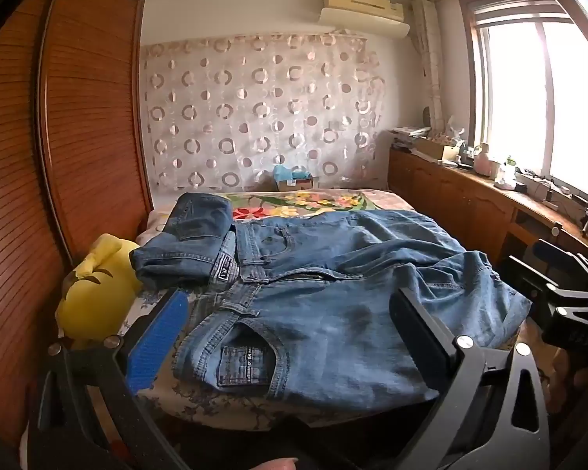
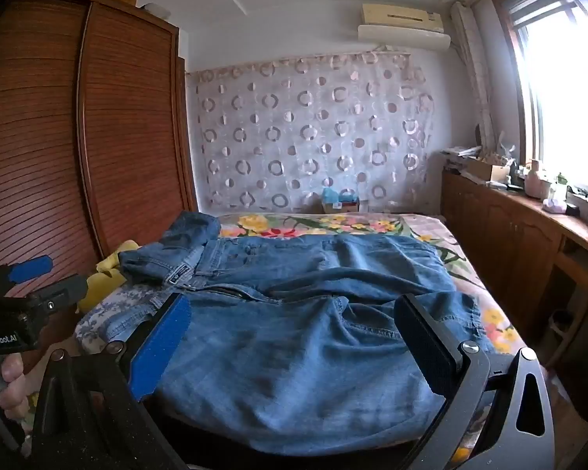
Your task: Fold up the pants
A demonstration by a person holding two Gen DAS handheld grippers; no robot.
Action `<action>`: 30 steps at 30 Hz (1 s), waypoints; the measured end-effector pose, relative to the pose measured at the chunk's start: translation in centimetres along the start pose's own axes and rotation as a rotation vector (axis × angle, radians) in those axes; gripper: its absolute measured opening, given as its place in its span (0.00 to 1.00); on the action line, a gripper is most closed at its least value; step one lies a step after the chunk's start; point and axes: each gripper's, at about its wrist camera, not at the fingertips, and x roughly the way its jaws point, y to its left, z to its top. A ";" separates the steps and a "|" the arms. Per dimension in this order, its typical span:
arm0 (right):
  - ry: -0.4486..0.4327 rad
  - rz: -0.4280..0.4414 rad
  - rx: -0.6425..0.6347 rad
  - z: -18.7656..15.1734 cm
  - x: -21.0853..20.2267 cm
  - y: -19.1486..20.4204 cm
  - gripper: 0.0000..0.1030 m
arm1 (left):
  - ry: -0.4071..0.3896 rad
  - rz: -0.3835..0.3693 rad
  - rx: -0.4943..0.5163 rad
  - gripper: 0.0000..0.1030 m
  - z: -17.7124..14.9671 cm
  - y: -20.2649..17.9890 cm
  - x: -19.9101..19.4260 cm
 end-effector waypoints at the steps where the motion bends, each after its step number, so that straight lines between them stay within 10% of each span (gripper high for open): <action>1: -0.016 -0.003 -0.019 0.0 -0.1 0.1 1.00 | -0.002 0.001 -0.002 1.00 0.0 0.0 0.0; 30: -0.001 -0.008 0.006 -0.2 -0.2 -0.1 1.00 | -0.010 0.003 -0.001 1.00 0.0 0.0 -0.1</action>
